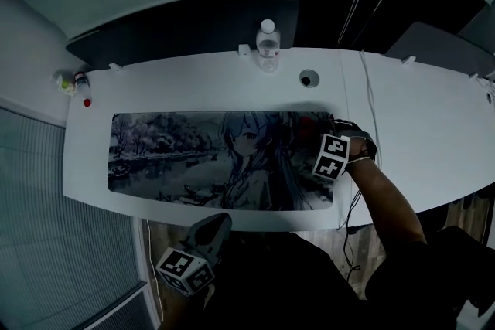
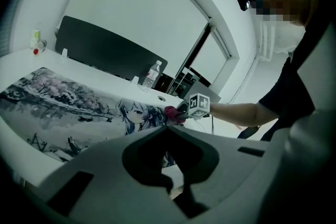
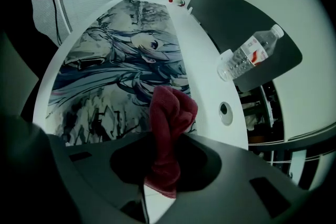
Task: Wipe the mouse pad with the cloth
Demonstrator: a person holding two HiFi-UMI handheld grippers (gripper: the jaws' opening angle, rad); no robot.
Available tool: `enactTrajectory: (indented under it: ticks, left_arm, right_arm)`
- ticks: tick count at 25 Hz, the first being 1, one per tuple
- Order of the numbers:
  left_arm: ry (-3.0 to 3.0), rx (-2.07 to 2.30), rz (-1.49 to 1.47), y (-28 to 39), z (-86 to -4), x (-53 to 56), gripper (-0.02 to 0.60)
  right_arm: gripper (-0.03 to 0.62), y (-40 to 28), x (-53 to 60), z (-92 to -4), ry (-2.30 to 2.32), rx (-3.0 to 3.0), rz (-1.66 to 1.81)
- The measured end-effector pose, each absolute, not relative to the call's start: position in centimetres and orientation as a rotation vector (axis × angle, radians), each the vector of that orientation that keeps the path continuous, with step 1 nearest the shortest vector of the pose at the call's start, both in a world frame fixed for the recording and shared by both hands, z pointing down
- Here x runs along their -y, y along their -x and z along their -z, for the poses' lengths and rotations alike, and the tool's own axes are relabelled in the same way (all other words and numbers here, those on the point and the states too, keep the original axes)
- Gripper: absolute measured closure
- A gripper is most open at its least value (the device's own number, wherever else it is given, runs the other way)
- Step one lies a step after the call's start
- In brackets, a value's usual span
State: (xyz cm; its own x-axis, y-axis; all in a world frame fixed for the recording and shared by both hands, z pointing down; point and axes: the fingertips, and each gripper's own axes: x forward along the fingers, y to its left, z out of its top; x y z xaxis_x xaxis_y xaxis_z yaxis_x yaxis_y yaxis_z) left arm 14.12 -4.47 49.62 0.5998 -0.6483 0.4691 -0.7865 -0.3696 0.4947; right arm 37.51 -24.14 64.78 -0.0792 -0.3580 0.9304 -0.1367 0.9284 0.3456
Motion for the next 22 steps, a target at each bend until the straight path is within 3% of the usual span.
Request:
enactTrajectory:
  ticks: [22]
  left_arm:
    - [-2.11, 1.147, -0.224, -14.0, -49.8, 5.6, 0.575]
  right_arm:
    - [0.483, -33.9, 30.0, -63.1, -0.443, 1.623, 0.338]
